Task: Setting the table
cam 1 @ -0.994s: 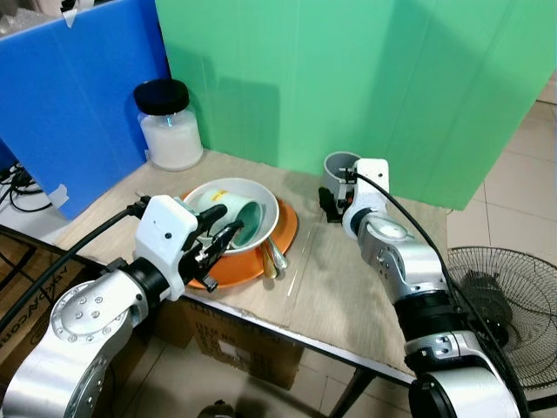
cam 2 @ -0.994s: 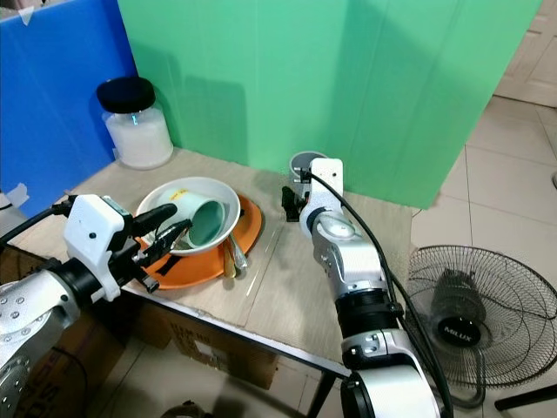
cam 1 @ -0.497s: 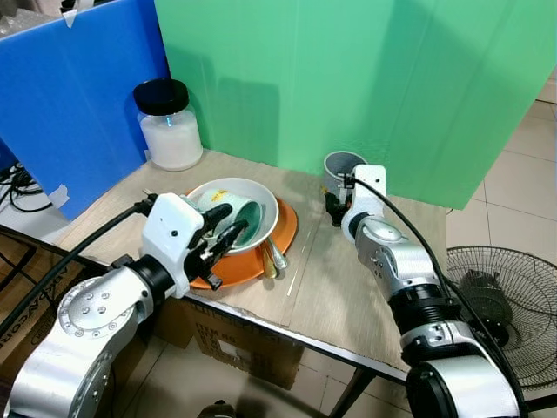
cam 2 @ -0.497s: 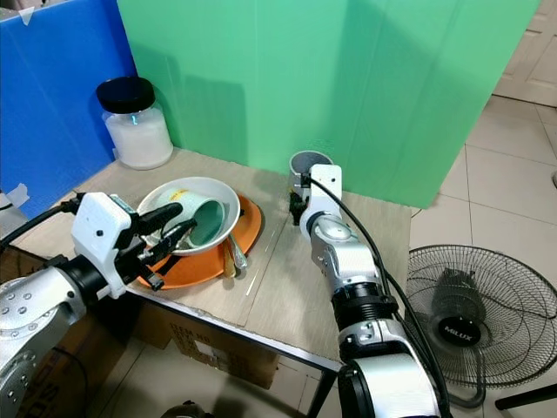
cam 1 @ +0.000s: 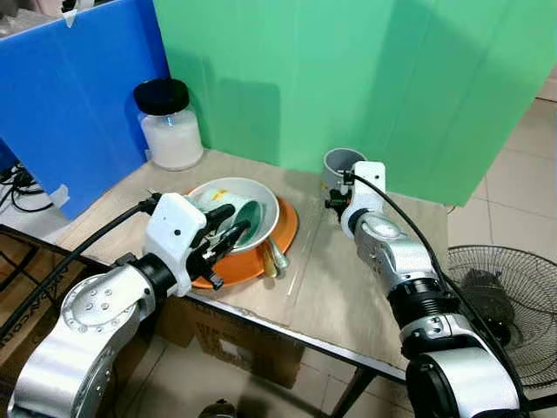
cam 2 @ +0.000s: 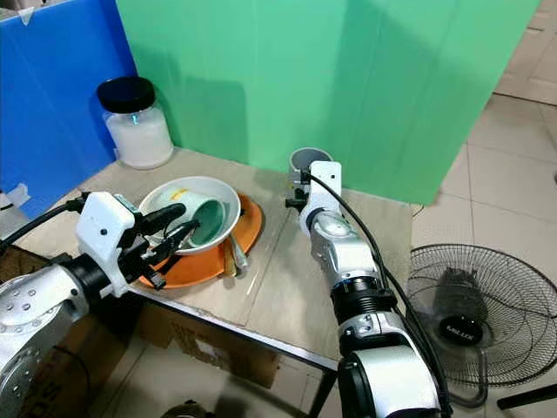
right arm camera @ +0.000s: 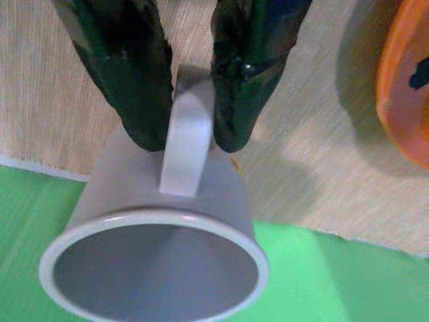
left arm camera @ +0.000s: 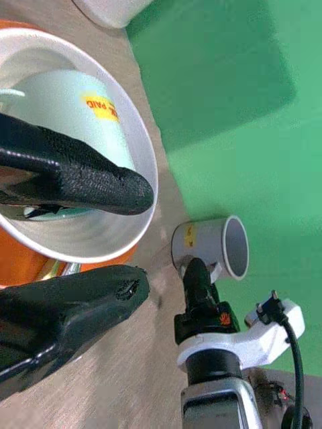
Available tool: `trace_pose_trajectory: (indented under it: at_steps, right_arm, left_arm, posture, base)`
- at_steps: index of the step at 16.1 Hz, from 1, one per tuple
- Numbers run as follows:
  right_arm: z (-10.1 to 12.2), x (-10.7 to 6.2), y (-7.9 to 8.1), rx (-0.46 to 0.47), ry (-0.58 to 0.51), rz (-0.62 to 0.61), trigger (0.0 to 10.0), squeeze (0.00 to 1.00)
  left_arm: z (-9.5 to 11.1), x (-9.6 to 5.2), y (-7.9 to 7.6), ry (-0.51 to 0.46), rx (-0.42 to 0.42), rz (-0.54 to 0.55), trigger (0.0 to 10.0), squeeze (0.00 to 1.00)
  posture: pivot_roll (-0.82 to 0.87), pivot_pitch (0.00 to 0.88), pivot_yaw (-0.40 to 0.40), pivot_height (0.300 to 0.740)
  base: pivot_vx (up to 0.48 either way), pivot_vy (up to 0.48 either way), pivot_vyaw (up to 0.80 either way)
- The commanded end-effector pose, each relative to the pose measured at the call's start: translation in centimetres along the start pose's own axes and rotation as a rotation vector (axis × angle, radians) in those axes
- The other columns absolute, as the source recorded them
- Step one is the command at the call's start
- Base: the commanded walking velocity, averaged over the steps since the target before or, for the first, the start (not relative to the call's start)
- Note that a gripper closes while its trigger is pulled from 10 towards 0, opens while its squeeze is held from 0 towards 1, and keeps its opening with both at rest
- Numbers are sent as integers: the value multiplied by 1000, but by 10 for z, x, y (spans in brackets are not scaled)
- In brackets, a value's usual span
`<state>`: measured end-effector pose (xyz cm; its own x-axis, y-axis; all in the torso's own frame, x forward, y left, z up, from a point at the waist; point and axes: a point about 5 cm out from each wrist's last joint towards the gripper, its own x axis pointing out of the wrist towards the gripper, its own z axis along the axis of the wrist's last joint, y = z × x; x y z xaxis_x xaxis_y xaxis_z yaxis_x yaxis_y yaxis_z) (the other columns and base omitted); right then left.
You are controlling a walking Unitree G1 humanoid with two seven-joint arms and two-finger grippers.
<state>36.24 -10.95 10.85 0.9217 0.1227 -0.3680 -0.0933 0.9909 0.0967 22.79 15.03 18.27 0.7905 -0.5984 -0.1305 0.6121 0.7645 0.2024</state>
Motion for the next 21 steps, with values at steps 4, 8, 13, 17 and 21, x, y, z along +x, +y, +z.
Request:
trace_pose_trajectory:
  at_steps: [4,8,13,17,21]
  right_arm:
    - [12,-13,-10,-29,-92,51,0,0]
    - [17,-42,-27,-68,-169,102,0,0]
    - [32,-111,-39,-121,-399,202,0,0]
    - [30,-140,-39,-92,-473,136,10000,0]
    - [23,-146,-41,-57,-442,32,10000,0]
  left_arm:
    - [3,8,-2,-22,10,-30,10000,0]
    - [3,13,-7,-36,0,-46,10000,0]
    - [4,17,-10,-75,-18,8,10000,0]
    - [3,26,-4,-71,-11,174,10000,0]
    - [2,28,-1,-84,-26,265,10000,0]
  posture:
    - [146,0,43,740]
    - [128,0,40,740]
    - [113,0,27,740]
    - [115,0,9,740]
    - [97,0,23,740]
  base:
    - [0,0,0]
    - [0,0,0]
    - [0,0,0]
    - [0,0,-364]
    - [0,0,-794]
